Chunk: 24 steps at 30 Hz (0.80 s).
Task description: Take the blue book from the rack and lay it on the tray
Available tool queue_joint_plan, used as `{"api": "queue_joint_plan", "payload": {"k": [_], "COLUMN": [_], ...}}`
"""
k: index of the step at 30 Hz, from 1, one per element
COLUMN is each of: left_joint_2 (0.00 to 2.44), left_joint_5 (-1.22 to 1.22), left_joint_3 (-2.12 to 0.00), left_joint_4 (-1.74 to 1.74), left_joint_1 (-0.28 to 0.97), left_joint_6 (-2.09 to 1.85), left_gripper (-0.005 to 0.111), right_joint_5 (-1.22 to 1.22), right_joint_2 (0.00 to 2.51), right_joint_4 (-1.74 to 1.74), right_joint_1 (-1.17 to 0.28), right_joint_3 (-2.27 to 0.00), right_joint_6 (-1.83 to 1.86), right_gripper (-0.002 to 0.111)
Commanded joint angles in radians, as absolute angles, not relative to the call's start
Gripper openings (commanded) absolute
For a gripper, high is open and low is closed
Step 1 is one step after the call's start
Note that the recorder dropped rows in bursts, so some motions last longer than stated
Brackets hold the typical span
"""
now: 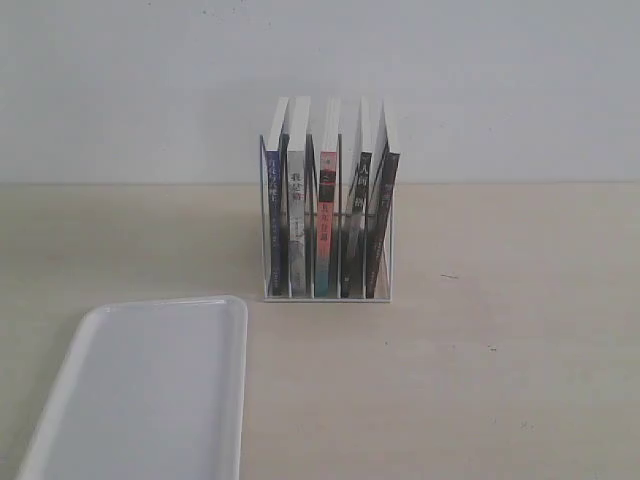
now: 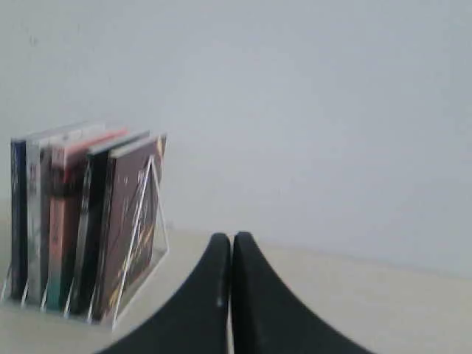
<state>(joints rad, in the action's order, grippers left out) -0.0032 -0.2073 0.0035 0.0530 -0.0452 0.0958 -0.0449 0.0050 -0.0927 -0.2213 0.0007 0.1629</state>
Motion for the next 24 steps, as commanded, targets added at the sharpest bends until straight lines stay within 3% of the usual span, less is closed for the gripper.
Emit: {"api": "queue_joint_plan", "payload": {"k": [1, 12, 19, 24], "left_joint_2": [0.000, 0.000, 0.000, 0.000], "left_joint_5": [-0.200, -0.200, -0.200, -0.200], "left_joint_3": [0.000, 0.000, 0.000, 0.000], "left_joint_4": [0.063, 0.063, 0.063, 0.063], "left_joint_1": [-0.049, -0.049, -0.049, -0.049], "left_joint_6": [0.103, 0.103, 0.103, 0.103], "left_gripper": [0.004, 0.004, 0.004, 0.004], "right_joint_5": [-0.283, -1.009, -0.511, 0.090], "right_joint_2": [0.000, 0.000, 0.187, 0.656], "right_joint_4": [-0.088, -0.110, -0.170, -0.170], "right_joint_1": [-0.219, -0.219, -0.219, -0.219], "right_joint_3": [0.000, -0.014, -0.370, -0.627], "right_joint_6": [0.171, 0.098, 0.191, 0.196], "right_gripper": [0.000, 0.000, 0.000, 0.000]}}
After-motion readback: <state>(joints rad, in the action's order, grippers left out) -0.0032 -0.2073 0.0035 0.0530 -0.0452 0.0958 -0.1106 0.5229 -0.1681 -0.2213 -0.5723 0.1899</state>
